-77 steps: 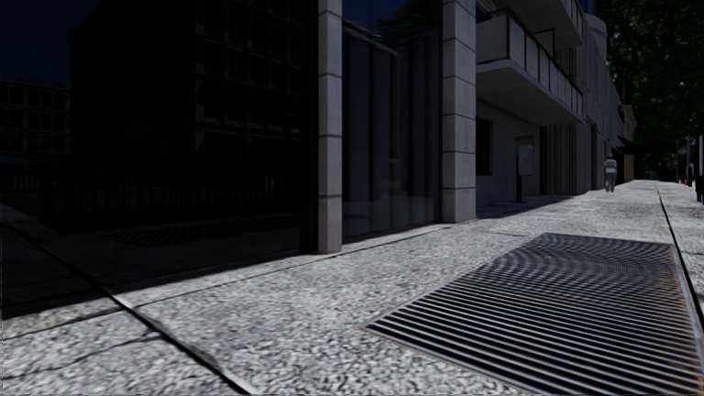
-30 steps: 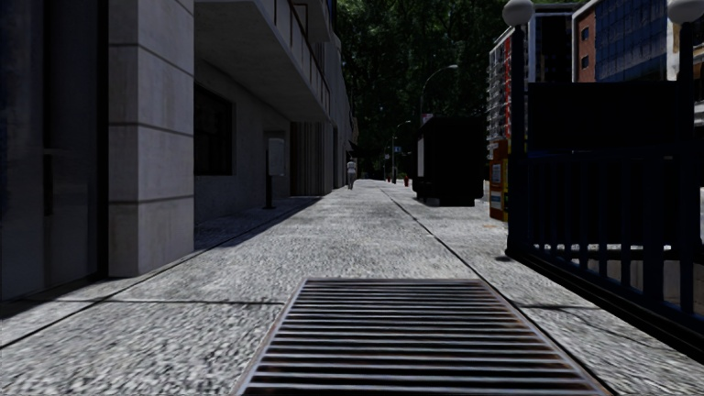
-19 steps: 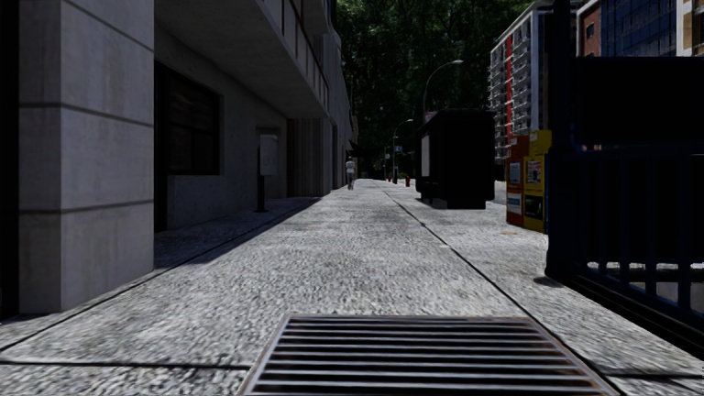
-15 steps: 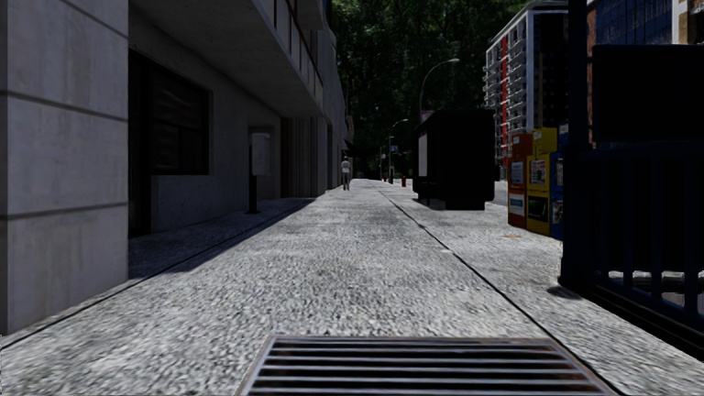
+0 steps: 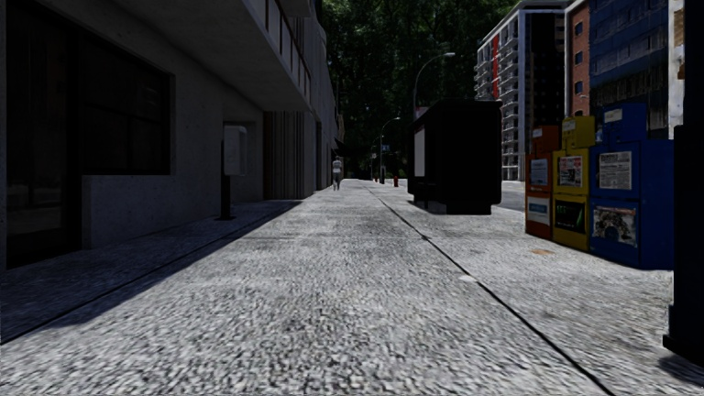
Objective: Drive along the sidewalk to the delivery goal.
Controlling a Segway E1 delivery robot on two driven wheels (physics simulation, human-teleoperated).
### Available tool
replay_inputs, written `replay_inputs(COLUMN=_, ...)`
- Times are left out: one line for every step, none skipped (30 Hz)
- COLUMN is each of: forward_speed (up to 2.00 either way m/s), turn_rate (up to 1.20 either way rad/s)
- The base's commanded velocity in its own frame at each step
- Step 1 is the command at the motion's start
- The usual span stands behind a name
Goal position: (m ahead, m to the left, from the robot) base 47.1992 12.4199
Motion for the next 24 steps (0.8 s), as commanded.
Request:
replay_inputs(forward_speed=2.00, turn_rate=0.00)
replay_inputs(forward_speed=2.00, turn_rate=0.00)
replay_inputs(forward_speed=2.00, turn_rate=0.00)
replay_inputs(forward_speed=2.00, turn_rate=0.00)
replay_inputs(forward_speed=2.00, turn_rate=0.00)
replay_inputs(forward_speed=2.00, turn_rate=0.00)
replay_inputs(forward_speed=2.00, turn_rate=0.00)
replay_inputs(forward_speed=2.00, turn_rate=0.00)
replay_inputs(forward_speed=2.00, turn_rate=0.00)
replay_inputs(forward_speed=2.00, turn_rate=0.00)
replay_inputs(forward_speed=2.00, turn_rate=0.00)
replay_inputs(forward_speed=2.00, turn_rate=0.00)
replay_inputs(forward_speed=2.00, turn_rate=0.00)
replay_inputs(forward_speed=2.00, turn_rate=0.00)
replay_inputs(forward_speed=2.00, turn_rate=0.00)
replay_inputs(forward_speed=2.00, turn_rate=0.00)
replay_inputs(forward_speed=2.00, turn_rate=0.00)
replay_inputs(forward_speed=2.00, turn_rate=0.00)
replay_inputs(forward_speed=2.00, turn_rate=0.00)
replay_inputs(forward_speed=2.00, turn_rate=0.00)
replay_inputs(forward_speed=2.00, turn_rate=0.00)
replay_inputs(forward_speed=2.00, turn_rate=0.00)
replay_inputs(forward_speed=2.00, turn_rate=0.00)
replay_inputs(forward_speed=2.00, turn_rate=0.00)
